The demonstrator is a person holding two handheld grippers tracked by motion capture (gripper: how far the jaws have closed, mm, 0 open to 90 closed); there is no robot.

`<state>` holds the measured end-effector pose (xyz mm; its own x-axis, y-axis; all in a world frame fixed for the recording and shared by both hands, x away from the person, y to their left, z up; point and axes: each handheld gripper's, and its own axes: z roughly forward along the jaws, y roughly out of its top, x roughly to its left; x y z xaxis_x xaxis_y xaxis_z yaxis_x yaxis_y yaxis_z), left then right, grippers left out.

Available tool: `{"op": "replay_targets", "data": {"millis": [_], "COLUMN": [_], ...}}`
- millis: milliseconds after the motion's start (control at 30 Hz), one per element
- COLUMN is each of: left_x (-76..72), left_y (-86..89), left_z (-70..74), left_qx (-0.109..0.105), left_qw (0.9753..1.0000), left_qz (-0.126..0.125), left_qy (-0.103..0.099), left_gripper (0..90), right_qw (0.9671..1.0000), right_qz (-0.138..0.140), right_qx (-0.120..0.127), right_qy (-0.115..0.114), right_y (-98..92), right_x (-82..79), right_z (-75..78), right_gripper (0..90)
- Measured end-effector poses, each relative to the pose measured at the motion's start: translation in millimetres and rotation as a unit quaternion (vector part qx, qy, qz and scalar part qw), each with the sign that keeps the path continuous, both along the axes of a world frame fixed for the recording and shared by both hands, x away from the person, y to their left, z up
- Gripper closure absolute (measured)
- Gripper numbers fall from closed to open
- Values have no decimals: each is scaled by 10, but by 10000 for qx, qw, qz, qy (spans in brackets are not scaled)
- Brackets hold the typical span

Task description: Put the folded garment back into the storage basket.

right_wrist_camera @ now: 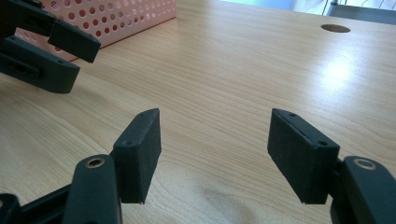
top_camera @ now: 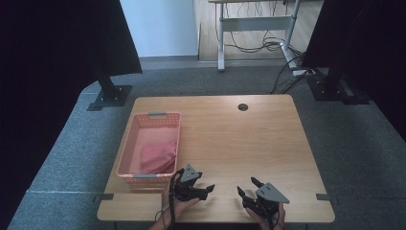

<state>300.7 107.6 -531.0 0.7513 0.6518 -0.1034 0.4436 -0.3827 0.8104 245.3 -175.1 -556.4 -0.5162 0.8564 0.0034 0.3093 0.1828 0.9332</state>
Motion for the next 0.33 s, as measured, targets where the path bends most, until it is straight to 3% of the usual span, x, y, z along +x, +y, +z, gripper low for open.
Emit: {"op": "replay_targets", "data": {"millis": [333], "left_x": [11], "left_y": [61], "left_z": [8], "left_qx": [-17], "left_qw": [10000], "left_qz": [59], "left_qy": [-1], "left_gripper": [275], "right_qw": [10000], "right_qz": [5], "right_qx": [-53], "right_qy": [-7], "right_y": [36], "right_x": [8], "right_z": [1], "right_gripper": [341]}}
